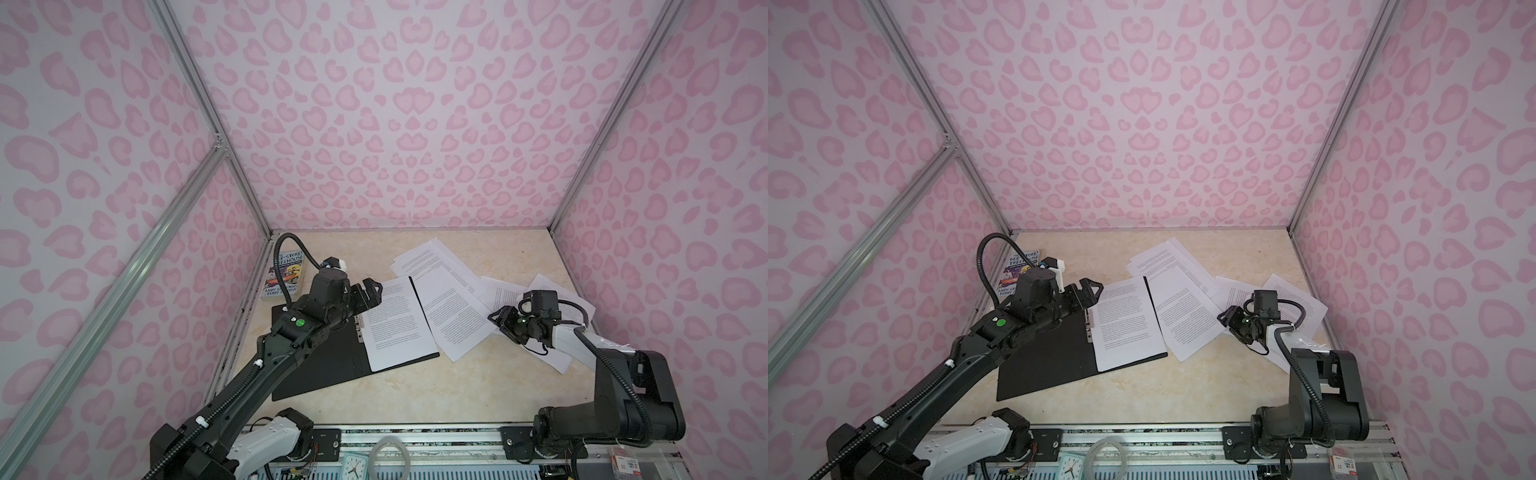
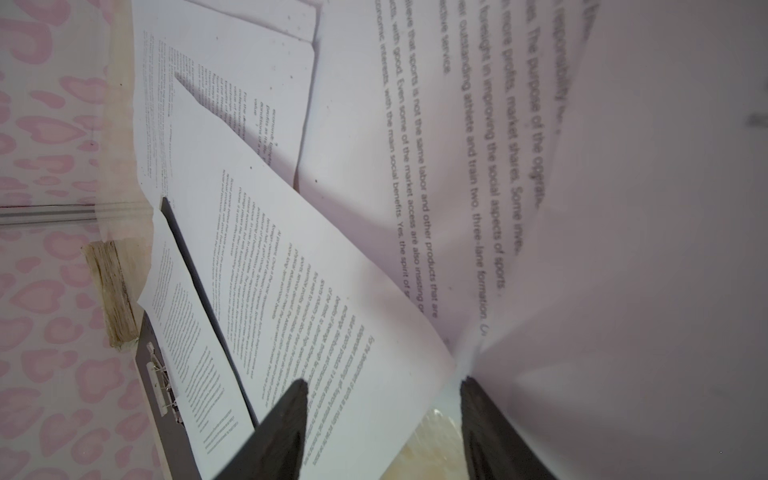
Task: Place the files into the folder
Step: 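Release the papers and grasp a loose sheet with the right gripper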
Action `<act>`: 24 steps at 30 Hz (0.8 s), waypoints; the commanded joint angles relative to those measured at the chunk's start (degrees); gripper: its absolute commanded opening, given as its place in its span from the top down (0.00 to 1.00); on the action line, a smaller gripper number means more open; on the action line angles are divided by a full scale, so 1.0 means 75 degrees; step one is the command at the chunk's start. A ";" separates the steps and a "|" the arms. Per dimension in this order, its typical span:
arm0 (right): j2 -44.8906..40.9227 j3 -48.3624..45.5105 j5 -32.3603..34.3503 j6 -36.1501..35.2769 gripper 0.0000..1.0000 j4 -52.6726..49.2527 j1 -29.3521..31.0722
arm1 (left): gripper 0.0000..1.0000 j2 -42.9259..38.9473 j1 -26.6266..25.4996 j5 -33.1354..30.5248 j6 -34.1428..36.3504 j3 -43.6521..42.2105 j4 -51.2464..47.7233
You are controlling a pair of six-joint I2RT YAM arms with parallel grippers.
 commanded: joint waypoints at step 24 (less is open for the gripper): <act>0.0643 -0.0236 -0.0351 0.0442 0.77 0.2153 0.0790 | 0.01 0.0073 0.0002 0.0364 -0.0028 0.0386 0.0169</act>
